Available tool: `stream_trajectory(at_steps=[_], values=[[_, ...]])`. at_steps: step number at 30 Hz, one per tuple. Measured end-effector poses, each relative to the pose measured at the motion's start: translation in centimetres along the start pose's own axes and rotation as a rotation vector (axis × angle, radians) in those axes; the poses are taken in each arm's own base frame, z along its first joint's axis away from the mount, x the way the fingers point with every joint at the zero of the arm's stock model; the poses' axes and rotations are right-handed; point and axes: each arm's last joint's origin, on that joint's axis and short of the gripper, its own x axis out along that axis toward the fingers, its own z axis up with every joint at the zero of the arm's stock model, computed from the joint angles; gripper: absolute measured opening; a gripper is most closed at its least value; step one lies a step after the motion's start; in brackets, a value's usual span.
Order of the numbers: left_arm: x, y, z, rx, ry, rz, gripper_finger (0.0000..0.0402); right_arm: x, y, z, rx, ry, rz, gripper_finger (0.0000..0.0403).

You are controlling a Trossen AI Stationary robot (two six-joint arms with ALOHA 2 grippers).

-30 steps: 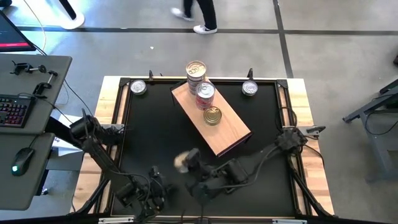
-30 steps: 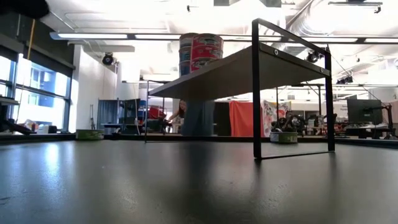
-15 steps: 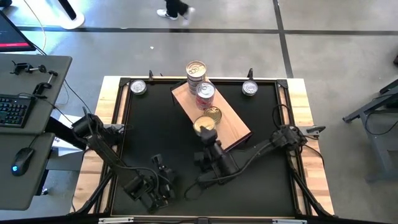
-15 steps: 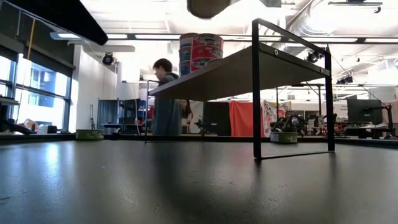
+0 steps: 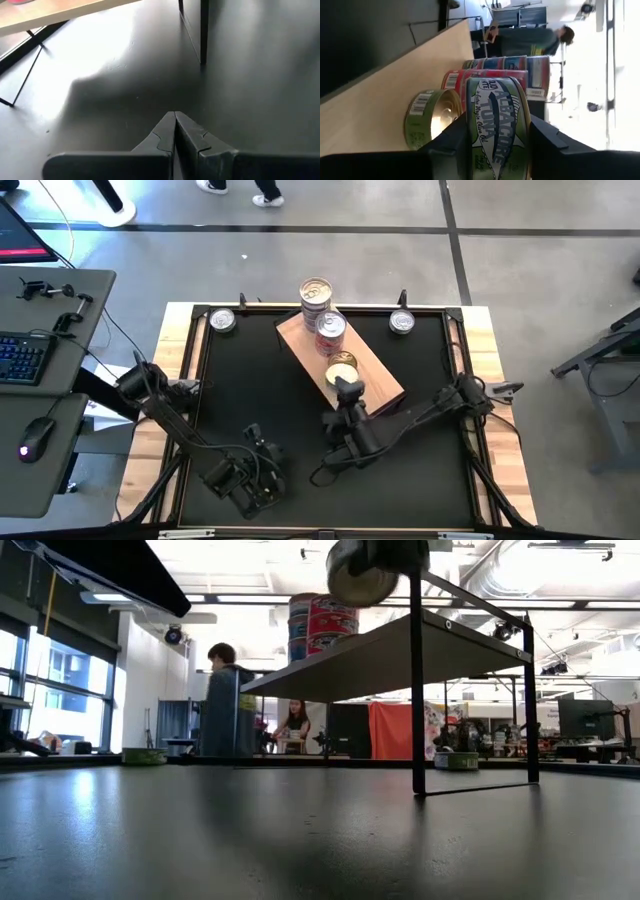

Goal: Stack canned seafood by type on shelf
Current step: Stack the green tuna can on top of the green tuna can on the shelf

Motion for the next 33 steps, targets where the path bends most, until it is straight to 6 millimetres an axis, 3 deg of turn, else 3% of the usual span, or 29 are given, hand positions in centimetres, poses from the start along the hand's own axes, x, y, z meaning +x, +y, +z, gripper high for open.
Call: stream_trajectory(at_steps=[6, 13, 20, 24, 33], values=[[0.8, 0.3, 0.5, -0.024, 0.007, 0.02, 0.0, -0.4, -4.3, -1.7, 0.238, 0.001, 0.059, 0.0122], [1.5, 0.4, 1.0, -0.066, 0.007, 0.021, 0.0, 0.3, -9.9, -5.5, 0.635, 0.118, 0.408, 0.0126], [1.7, 0.4, 1.0, -0.043, 0.04, 0.001, 0.0, 0.8, -13.3, -8.0, 0.708, 0.097, 0.355, 0.0125], [1.4, 0.2, 0.8, -0.032, 0.052, -0.017, 0.0, 1.6, -12.9, -7.3, 0.605, 0.085, 0.406, 0.0125], [-0.1, -0.5, 0.0, -0.014, 0.048, -0.063, 0.0, 4.2, -9.4, -2.4, 0.217, -0.073, 0.519, 0.0126]])
